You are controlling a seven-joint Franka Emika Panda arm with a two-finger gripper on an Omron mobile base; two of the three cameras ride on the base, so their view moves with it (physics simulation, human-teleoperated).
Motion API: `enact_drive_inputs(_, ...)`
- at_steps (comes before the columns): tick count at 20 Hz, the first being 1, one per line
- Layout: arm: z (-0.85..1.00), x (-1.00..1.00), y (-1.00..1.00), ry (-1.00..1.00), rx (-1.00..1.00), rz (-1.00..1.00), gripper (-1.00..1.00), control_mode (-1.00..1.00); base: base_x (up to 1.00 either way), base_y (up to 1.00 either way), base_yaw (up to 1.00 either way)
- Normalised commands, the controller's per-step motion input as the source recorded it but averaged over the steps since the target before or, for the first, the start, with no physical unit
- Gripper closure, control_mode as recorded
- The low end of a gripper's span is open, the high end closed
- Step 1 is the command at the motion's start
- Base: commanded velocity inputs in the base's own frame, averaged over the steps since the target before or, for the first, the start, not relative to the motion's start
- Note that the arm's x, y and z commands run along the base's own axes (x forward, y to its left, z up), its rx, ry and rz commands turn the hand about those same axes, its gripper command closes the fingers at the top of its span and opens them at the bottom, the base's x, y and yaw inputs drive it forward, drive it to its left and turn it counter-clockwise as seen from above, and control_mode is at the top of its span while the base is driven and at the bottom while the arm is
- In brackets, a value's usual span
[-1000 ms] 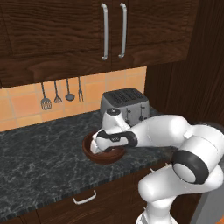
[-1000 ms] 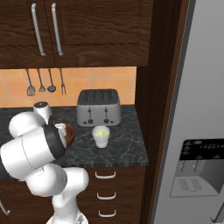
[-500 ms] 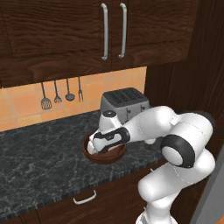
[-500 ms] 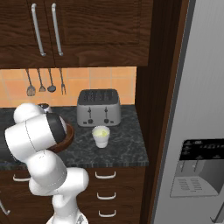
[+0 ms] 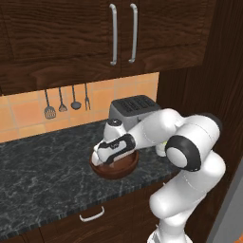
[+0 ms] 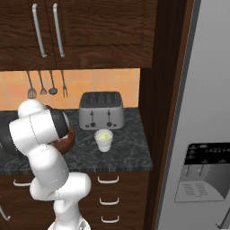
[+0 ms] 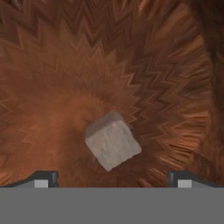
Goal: Grab a lemon wedge from the fridge and one ice cube from the ice bowl, and put them in the glass of lemonade.
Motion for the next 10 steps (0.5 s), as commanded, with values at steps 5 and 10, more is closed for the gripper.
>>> enact_drive_inputs(5, -0.01, 0.0, 0.0, 0.0, 0.0, -0.01, -1.0, -1.0, 0.0, 0.0, 0.0)
enact_drive_inputs(10, 0.02, 0.0, 0.0, 0.0, 0.0, -0.01, -1.0, -1.0, 0.0, 0.0, 0.0)
